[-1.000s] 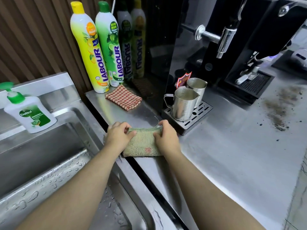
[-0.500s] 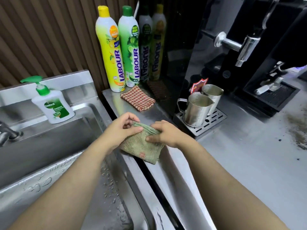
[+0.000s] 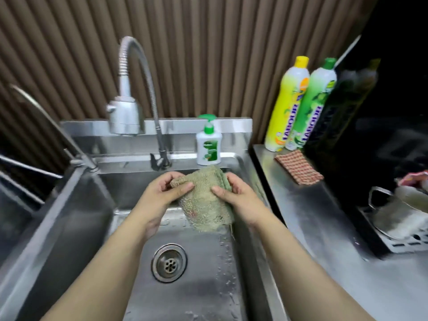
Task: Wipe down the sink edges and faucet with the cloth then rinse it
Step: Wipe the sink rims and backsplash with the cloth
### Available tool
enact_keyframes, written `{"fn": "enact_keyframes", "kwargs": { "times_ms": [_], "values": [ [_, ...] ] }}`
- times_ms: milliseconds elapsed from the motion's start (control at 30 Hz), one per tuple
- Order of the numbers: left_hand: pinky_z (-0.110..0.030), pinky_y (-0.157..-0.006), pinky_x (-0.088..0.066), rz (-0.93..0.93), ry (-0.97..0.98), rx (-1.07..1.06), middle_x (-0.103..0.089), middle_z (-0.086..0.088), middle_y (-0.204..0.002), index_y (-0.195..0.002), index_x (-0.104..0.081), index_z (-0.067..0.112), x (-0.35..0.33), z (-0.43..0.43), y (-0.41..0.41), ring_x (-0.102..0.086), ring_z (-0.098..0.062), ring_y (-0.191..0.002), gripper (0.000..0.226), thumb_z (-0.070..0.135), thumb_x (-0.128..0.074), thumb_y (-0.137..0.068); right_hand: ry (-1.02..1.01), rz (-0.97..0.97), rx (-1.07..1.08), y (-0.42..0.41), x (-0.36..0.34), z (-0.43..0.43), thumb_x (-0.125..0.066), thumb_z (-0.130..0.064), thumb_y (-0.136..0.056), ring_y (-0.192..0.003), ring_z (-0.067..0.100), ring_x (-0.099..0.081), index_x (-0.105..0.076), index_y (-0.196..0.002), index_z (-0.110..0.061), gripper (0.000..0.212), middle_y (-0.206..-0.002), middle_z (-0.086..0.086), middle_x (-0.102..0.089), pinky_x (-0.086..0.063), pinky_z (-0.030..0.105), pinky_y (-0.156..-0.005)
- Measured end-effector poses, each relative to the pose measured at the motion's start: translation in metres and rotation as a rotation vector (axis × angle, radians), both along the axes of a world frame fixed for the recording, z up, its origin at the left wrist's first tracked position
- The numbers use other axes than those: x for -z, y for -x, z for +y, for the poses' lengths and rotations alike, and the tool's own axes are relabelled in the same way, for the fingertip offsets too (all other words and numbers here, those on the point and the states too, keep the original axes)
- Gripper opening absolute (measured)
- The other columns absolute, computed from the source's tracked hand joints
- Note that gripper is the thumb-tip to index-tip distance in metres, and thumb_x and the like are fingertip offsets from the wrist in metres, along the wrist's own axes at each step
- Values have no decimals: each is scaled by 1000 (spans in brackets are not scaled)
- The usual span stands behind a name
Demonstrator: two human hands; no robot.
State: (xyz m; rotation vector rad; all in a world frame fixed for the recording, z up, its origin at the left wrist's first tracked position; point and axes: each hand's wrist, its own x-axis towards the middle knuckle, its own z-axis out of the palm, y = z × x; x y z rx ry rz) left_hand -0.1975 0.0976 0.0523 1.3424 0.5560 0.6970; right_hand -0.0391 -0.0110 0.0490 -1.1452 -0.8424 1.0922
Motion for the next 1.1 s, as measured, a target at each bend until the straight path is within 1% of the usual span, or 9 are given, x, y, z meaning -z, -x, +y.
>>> {"fn": "enact_keyframes", "kwargs": {
  "times_ms": [100, 267, 367, 533, 733, 800, 900, 1000, 1100],
  "values": [
    [-33, -78, -52, -70, 171, -117, -68, -7, -93, -102, -60, 7, 12, 17, 38, -63, -19, -86, 47, 36, -77, -68, -35, 59, 54, 48, 7, 35, -59, 0, -87, -81, 9, -65, -53, -99, -13, 19, -90, -1, -67, -53, 24, -71],
    [-32, -77, -53, 3, 118, -251, -67, -7, -88, -86, -61, 16, 29, 61, 105, -62, -20, -83, 7, 22, -62, -83, 82, -5, 136, 121, 23, 87, -63, -16, -87, -61, 11, -55, -52, -90, -17, 12, -73, -2, -60, -41, 20, -48],
    [-39, -79, -48, 37, 13, -255, -65, -6, -84, -77, -61, 22, 36, 98, 141, -61, -20, -82, 15, 36, -66, -74, 105, -46, 227, 155, 28, 124, -61, -12, -90, -67, 10, -60, -54, -90, -17, 8, -77, -3, -65, -47, 23, -57],
    [-16, -55, -46, 25, 70, -323, -64, 9, -62, -82, -57, 12, 49, 142, 156, -58, -1, -56, 11, 22, -58, -86, 166, -188, 311, 183, 36, 171, -59, -11, -91, -75, 6, -60, -56, -90, -16, 6, -86, -4, -65, -46, 12, -63],
    [-35, -69, -43, 247, 51, -445, -59, -9, -81, -79, -58, 13, 75, 207, 131, -54, -22, -75, 29, 41, -63, -83, 282, -281, 392, 169, 48, 234, -59, -22, -91, -80, 17, -59, -54, -87, -14, 10, -84, 0, -62, -45, 21, -60],
    [-30, -65, -41, 360, -50, -557, -60, -3, -82, -84, -58, 14, 66, 231, 119, -57, -21, -78, 30, 44, -60, -84, 341, -441, 442, 161, 42, 267, -60, -27, -91, -87, 15, -57, -52, -95, -18, 13, -87, -7, -58, -43, 21, -61],
    [-30, -68, -37, 600, -326, -684, -57, 0, -83, -87, -56, 15, 57, 252, 130, -55, -23, -84, 22, 36, -51, -91, 352, -1089, 500, 157, 54, 301, -56, -25, -92, -113, 18, -47, -48, -123, -17, 34, -119, -1, -52, -42, 34, -96],
    [-39, -91, -37, 872, -696, -559, -59, -6, -109, -104, -63, 18, 81, 255, 163, -47, -31, -110, 29, 38, -48, -90, 191, -1354, 85, 165, 86, 309, -42, -10, -92, -130, 31, -40, -48, -133, -7, 41, -139, 15, -47, -27, 47, -112],
    [-43, -101, -30, 935, -876, -373, -50, 3, -131, -123, -57, 23, 100, 251, 185, -33, -21, -131, 64, 60, -26, -80, 301, -1523, -112, 177, 105, 319, -26, -32, -100, -146, 19, -4, -20, -149, -16, 52, -159, 1, -13, 5, 40, -119]
  ]
}}
